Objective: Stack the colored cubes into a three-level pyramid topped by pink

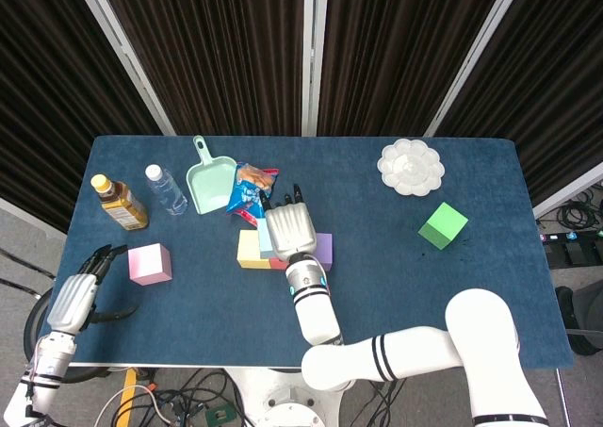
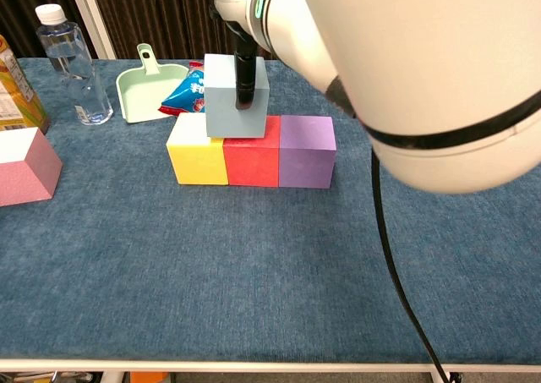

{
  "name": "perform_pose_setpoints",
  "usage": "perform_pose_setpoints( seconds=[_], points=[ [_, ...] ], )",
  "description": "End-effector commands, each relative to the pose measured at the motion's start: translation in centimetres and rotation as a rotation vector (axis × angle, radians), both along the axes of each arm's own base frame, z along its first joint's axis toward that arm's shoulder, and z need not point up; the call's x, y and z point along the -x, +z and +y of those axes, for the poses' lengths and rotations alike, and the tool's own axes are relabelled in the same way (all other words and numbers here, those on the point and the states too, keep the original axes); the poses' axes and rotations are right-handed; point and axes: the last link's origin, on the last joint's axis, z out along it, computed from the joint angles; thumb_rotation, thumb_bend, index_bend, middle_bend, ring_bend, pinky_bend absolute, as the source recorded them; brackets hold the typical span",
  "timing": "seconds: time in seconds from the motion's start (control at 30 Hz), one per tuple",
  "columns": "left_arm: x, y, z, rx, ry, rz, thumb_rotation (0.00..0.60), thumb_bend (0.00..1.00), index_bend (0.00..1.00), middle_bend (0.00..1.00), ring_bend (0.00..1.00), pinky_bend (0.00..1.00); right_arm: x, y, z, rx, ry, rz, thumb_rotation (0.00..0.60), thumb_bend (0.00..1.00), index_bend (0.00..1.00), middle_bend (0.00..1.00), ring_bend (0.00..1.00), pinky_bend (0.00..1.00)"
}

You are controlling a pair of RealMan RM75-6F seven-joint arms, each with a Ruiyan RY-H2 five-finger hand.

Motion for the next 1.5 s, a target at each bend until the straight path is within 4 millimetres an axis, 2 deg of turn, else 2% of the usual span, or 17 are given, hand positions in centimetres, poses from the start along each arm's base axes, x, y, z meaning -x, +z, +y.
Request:
perform_pose_setpoints(
  seconds=[0.03,0.27,1.5],
  points=[
    [0.0,0.0,0.0,0.0,-0.002,-0.001,0.6,0.11,0.09,0.12,0.03,0.13,-0.4,-0.2,0.4,0.004,0.003,0.007,0.6,0.12,0.0,0.64,0.19,0.0],
    [0.1,0.1,-0.1,0.001,-0.004,-0.004,0.6,0.11,0.09,0.12,0.03,0.13,-0.8,-0.7,0.9,0.013,-0.013,0.025,0.6,0.12,0.0,0.64,0.19,0.0],
    [0.6,0.2,-0.1,0.008,0.011,-0.01,0.6,0.11,0.09,0.12,0.03,0.13,-1.1,-1.8,0.2,0.011,-0.051,0.034,0.6,0.12,0.0,0.62,0.19,0.0]
  ],
)
